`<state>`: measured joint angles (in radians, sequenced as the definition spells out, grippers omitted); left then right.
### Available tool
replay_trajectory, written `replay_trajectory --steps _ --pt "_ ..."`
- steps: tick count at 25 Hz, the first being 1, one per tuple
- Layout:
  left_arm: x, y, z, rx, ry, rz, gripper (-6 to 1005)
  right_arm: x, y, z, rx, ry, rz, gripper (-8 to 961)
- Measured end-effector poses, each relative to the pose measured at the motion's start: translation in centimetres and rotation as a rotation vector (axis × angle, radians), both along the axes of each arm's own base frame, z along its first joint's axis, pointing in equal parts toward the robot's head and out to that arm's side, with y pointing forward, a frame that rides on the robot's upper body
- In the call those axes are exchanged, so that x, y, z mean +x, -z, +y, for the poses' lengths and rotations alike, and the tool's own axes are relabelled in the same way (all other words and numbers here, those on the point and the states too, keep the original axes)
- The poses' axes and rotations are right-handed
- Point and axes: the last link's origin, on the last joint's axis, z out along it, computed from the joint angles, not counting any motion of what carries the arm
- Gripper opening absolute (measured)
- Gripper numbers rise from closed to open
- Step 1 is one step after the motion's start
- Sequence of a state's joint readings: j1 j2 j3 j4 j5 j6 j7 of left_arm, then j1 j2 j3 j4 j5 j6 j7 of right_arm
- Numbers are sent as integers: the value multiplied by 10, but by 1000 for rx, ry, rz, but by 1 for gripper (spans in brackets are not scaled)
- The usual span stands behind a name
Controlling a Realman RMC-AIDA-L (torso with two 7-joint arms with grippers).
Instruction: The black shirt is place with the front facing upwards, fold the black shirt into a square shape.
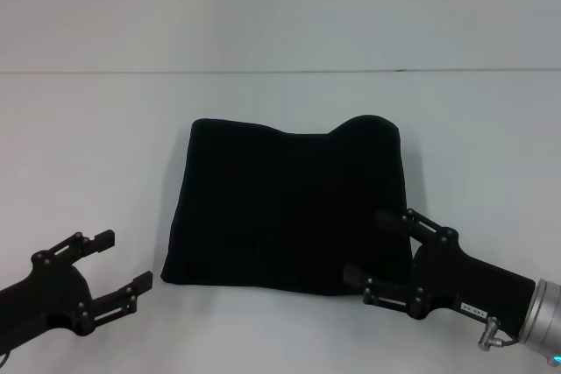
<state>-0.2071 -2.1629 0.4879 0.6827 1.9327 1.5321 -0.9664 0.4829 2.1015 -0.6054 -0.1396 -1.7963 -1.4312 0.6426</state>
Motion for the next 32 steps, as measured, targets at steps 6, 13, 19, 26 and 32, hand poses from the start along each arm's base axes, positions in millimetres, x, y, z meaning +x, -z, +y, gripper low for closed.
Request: replay_trajectory --steps 6,13,19,26,32 --pt "0 1 -1 -10 3 3 841 0 0 -1 -2 0 1 944" --pt "0 2 -1 -12 3 1 841 0 0 -1 -2 -2 3 944" --pt "0 1 -2 -10 2 -2 841 0 0 -2 -3 -4 3 944" --pt "1 2 -1 -11 6 -6 841 -1 0 -1 -3 -8 3 945" --pt "2 2 -2 -12 10 -11 841 -1 0 -1 -4 -11 3 945"
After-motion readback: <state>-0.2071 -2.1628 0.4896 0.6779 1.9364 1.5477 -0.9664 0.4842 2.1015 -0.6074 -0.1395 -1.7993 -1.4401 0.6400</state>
